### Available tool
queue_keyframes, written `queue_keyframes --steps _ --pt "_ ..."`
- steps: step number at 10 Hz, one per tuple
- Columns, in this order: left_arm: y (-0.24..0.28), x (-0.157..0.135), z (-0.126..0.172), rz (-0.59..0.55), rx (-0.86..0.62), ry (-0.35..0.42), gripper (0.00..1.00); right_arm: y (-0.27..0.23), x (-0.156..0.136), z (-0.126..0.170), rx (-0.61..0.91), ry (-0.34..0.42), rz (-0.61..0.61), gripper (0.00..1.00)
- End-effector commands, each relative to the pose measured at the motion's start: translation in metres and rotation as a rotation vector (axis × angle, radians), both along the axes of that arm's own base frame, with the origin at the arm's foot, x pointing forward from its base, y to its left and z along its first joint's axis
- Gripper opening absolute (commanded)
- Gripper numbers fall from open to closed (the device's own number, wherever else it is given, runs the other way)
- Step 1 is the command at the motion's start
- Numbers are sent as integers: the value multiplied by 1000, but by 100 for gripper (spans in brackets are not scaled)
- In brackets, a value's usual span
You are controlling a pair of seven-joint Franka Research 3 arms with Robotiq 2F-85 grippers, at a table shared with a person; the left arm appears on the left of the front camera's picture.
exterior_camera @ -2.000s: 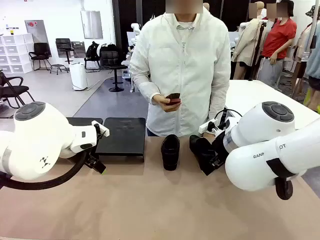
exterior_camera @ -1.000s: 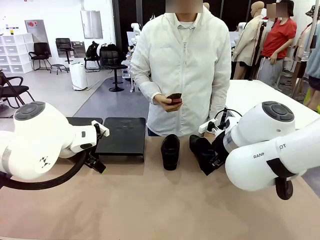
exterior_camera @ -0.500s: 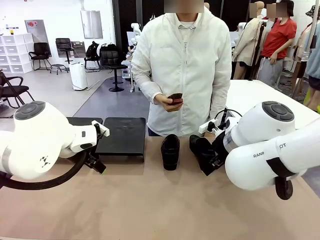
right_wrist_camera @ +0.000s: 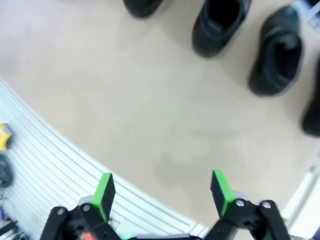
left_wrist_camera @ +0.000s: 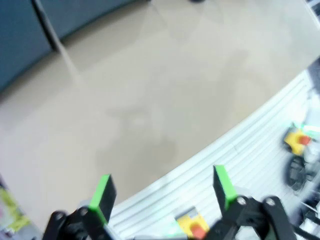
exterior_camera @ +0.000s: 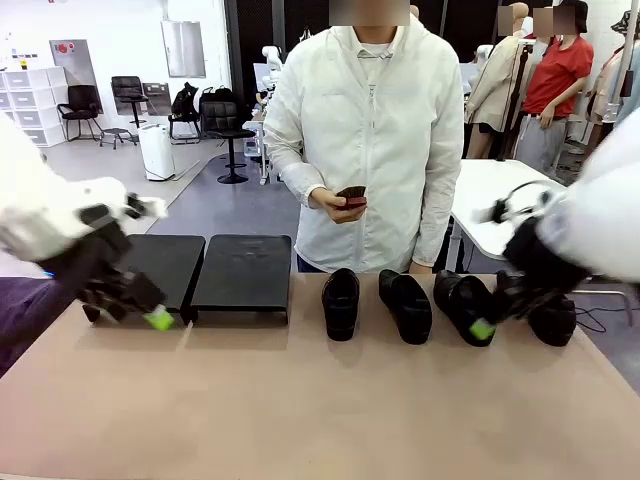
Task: Organize the shoes by placing them on the stand.
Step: Pick up one Shoe and place it in the middle of the table.
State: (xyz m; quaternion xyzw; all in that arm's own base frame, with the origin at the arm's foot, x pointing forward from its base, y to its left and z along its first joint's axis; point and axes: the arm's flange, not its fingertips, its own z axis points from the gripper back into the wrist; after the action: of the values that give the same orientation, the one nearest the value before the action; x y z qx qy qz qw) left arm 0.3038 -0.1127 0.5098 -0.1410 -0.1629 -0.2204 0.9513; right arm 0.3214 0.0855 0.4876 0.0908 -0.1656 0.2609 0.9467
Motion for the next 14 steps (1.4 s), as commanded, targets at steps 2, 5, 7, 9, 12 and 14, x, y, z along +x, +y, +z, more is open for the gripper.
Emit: queue_keyframes --steps 2,5,7,9,12,14 --pt "73 -77 40 91 -14 -104 100 -79 -62 63 115 -25 -109 100" --pt "115 -92 27 236 -105 -115 100 -110 -80 58 188 -85 -157 100" --pt "117 -92 82 221 -68 -127 100 -89 -63 44 136 -101 -140 100" --pt "117 -92 82 221 -68 -127 100 -117 -84 77 181 -59 -184 100" --pt "117 -92 82 221 -68 -127 100 -117 -84 77 181 -59 -184 100" --pt "117 -92 82 221 -68 -127 100 -117 -84 77 181 -59 -184 100"
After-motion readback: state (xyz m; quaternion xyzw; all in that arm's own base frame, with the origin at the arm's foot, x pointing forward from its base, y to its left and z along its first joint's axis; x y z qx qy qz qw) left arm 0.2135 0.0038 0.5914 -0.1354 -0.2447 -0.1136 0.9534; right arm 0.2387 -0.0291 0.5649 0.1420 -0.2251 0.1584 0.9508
